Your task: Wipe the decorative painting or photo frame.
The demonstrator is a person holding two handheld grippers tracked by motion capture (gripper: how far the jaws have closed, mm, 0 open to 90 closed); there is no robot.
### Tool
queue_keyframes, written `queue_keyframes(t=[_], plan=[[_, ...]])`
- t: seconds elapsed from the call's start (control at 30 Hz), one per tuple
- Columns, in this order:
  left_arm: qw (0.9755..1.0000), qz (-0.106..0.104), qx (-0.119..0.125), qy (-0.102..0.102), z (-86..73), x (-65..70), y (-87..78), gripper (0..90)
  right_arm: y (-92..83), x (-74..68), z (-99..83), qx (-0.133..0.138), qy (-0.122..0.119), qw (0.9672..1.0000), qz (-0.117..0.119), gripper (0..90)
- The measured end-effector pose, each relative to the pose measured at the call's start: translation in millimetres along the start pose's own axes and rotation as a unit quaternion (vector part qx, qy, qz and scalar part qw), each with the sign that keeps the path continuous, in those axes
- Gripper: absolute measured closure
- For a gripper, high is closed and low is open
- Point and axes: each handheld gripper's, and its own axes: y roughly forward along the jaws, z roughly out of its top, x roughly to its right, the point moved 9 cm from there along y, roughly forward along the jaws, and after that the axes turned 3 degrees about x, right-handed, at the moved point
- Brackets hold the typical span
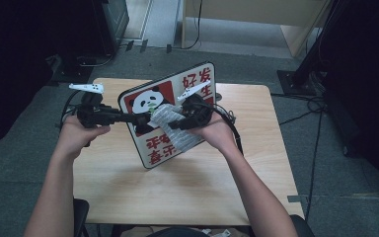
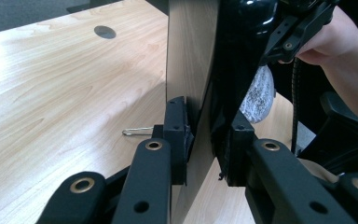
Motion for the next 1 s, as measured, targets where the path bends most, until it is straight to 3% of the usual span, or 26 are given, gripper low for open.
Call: queue_keyframes(t=[0.5, 0.73, 1.0], plan=[[1.0, 0.002, -0.001, 0.001, -0.7, 0.4, -0.1, 75.8, 11.3, 1.1, -17.0, -0.002, 0.005, 0.9999, 0.008, 67.7], [1.0, 0.001, -0.001, 0.0, -0.8, 0.4, 0.0, 76.0, 17.5, 1.9, -26.9, 0.015, 0.001, 0.9998, 0.016, 67.5], [1.0, 0.0, -0.002, 0.0, -1.0, 0.6, 0.0, 75.8, 22.2, 3.8, -35.2, 0.013, 0.001, 0.9997, 0.019, 67.3]])
